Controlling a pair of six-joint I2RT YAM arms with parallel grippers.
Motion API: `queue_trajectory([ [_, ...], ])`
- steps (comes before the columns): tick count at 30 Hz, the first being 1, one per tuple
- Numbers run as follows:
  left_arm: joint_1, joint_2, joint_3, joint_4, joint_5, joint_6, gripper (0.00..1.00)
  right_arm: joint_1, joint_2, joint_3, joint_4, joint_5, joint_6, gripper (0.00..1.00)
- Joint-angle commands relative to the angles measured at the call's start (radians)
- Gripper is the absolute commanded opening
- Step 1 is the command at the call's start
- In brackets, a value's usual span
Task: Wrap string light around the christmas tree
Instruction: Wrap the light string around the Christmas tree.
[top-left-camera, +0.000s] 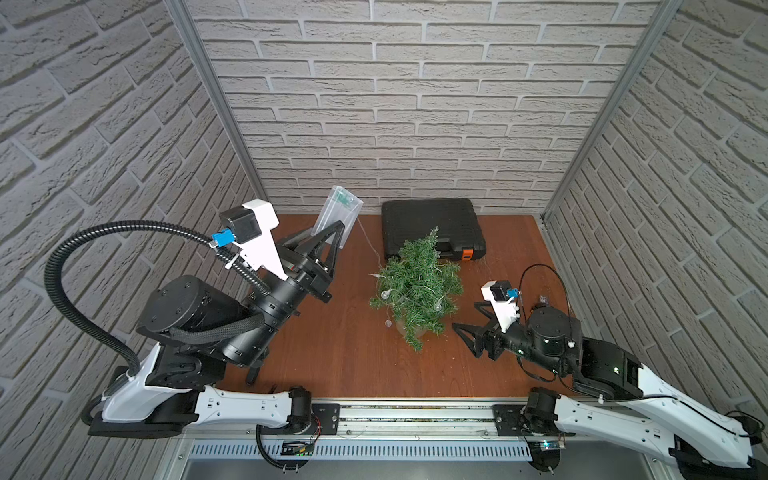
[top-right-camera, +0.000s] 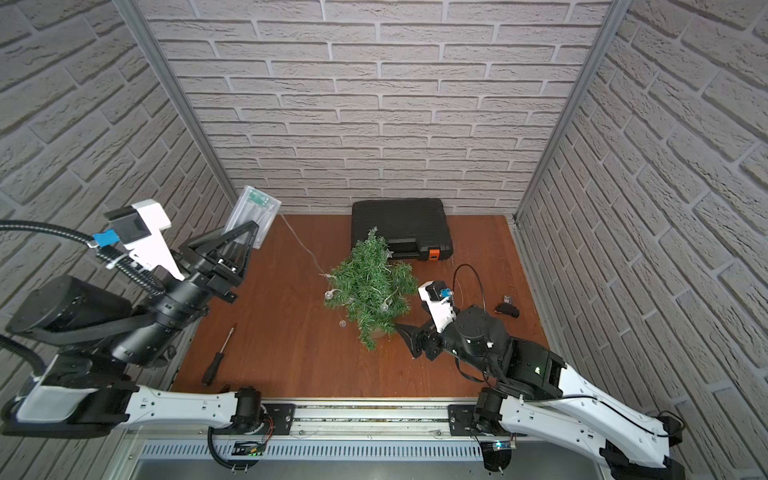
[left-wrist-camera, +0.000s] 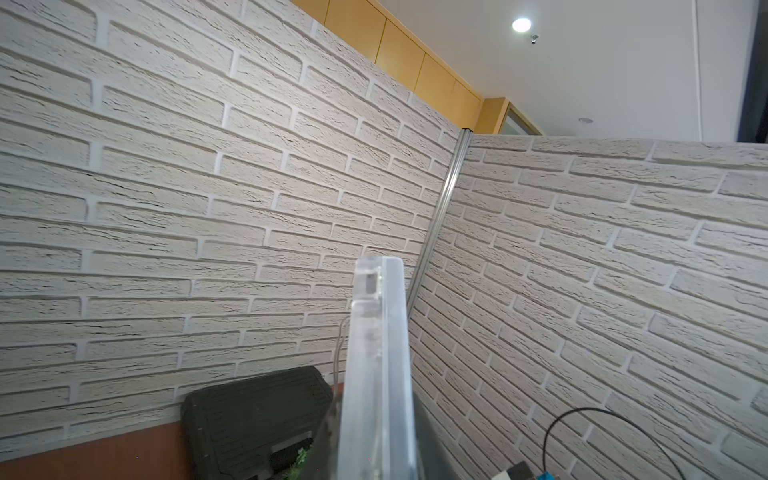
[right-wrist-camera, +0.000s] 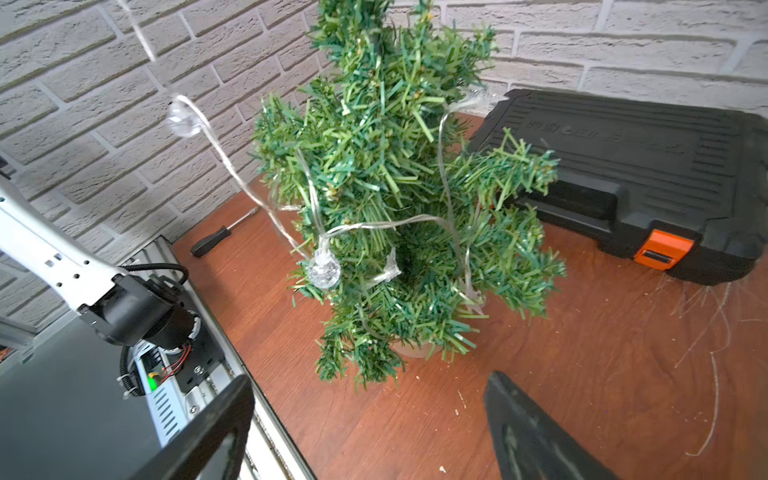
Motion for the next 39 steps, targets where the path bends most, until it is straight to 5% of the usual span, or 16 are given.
queue_trajectory([
  [1, 0.007, 0.047, 0.058, 0.046, -0.114, 0.102, 0.00, 0.005, 0.012, 0.048, 0.006, 0.122, -0.019, 0.87],
  [4, 0.069, 0.092, 0.103, -0.020, -0.154, 0.060, 0.00, 0.005, 0.041, 0.099, -0.048, 0.265, -0.006, 0.86],
  [8, 0.250, 0.106, 0.128, -0.187, -0.082, -0.147, 0.00, 0.005, 0.086, 0.192, -0.115, 0.364, -0.012, 0.85],
  [14, 0.623, 0.208, 0.172, -0.427, 0.360, -0.459, 0.00, 0.004, 0.125, 0.264, -0.098, 0.369, -0.069, 0.85],
  [21, 0.954, 0.339, 0.135, -0.364, 0.809, -0.592, 0.00, -0.012, 0.195, 0.344, -0.135, 0.413, -0.070, 0.87],
  [25, 0.995, 0.480, 0.202, -0.350, 0.951, -0.565, 0.00, -0.069, 0.259, 0.391, -0.134, 0.385, -0.063, 0.89],
  [33, 1.011, 0.810, 0.445, -0.290, 1.313, -0.580, 0.00, -0.331, 0.386, 0.453, -0.072, 0.125, -0.007, 0.89],
  [39, 0.998, 0.952, 0.526, -0.201, 1.437, -0.681, 0.00, -0.513, 0.482, 0.513, 0.001, -0.108, 0.073, 0.88],
])
